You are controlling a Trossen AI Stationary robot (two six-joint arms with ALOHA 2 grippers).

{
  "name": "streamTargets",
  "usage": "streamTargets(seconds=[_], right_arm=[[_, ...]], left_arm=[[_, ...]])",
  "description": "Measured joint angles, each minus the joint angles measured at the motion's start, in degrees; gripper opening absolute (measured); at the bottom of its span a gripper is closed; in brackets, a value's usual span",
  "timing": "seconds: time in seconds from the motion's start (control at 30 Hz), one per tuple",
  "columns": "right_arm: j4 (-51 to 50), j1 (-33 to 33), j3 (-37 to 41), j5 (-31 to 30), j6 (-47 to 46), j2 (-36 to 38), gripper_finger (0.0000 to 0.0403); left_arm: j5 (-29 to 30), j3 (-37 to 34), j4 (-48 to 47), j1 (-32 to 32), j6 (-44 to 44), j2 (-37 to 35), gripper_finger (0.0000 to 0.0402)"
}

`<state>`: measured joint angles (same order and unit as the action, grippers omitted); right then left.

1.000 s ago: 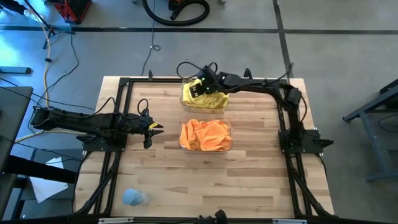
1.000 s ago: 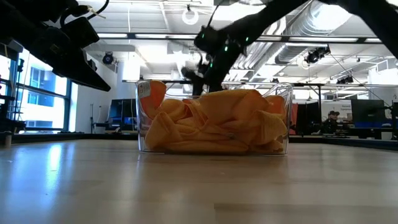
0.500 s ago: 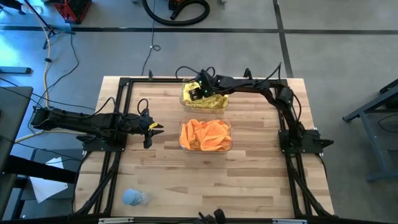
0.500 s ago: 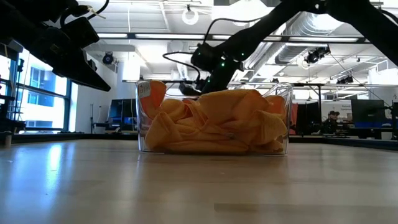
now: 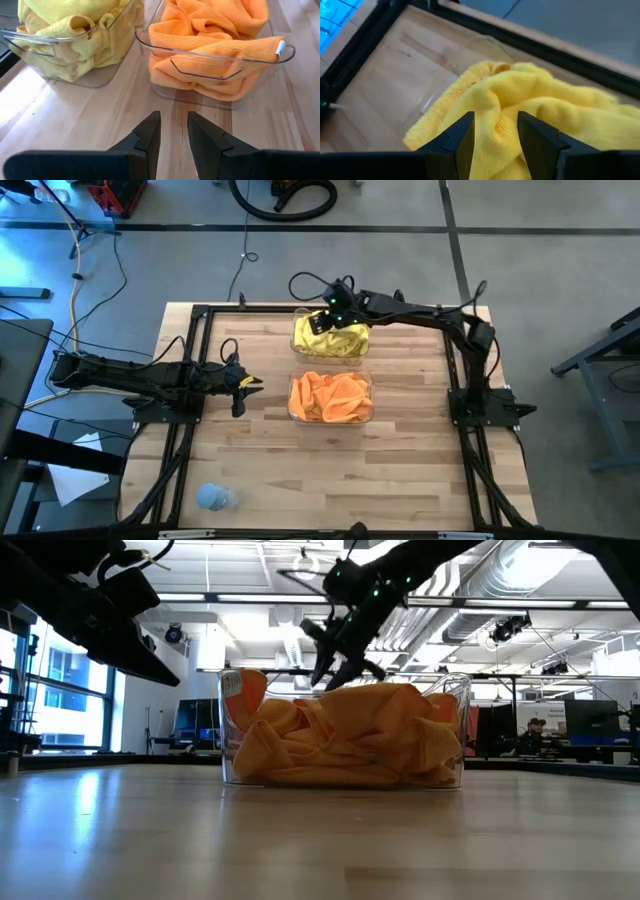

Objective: Sort microfiber towel by color & place in baskets
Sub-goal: Return to Home Position

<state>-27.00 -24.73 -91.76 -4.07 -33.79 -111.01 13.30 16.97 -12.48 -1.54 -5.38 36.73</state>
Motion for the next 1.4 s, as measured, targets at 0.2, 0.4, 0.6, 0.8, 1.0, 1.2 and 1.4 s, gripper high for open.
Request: streamTargets(seconds=[0.2,0.4,0.6,0.8,1.0,1.2,1.4], right_arm=[[-8.7,2.0,0.0,-4.1,5.5,4.1,0.0145],[-11.0,7.3,4.9,-5.9,10.8,7.3,0.0122],[-0.7,13.0,21.2,-6.3,10.0,17.7,0.003],[10.8,19.9,38.1,-6.5,9.9,33.2,0.0022],[15.6,26.6,51.5,-10.6,4.4,45.7,0.0019],[19.1,31.8,60.9,-18.0,-2.3,53.0,0.0001],[21.0,33.6,62.8,-18.9,-2.0,54.8,0.0004]], left_arm=[[0.0,0.4,0.2,0.0,3.3,0.0,0.0083],[1.6,2.3,0.4,0.0,4.1,0.0,0.0083],[3.8,2.7,0.7,0.0,5.0,0.0,0.0083],[4.1,2.7,1.0,0.0,1.8,0.0,0.0082],[0.3,1.4,3.6,-0.1,3.0,-2.9,0.0059],[-3.8,-4.9,9.6,-0.1,5.3,-13.0,0.0006],[-5.6,-9.1,9.6,-0.1,4.6,-24.9,0.0001]])
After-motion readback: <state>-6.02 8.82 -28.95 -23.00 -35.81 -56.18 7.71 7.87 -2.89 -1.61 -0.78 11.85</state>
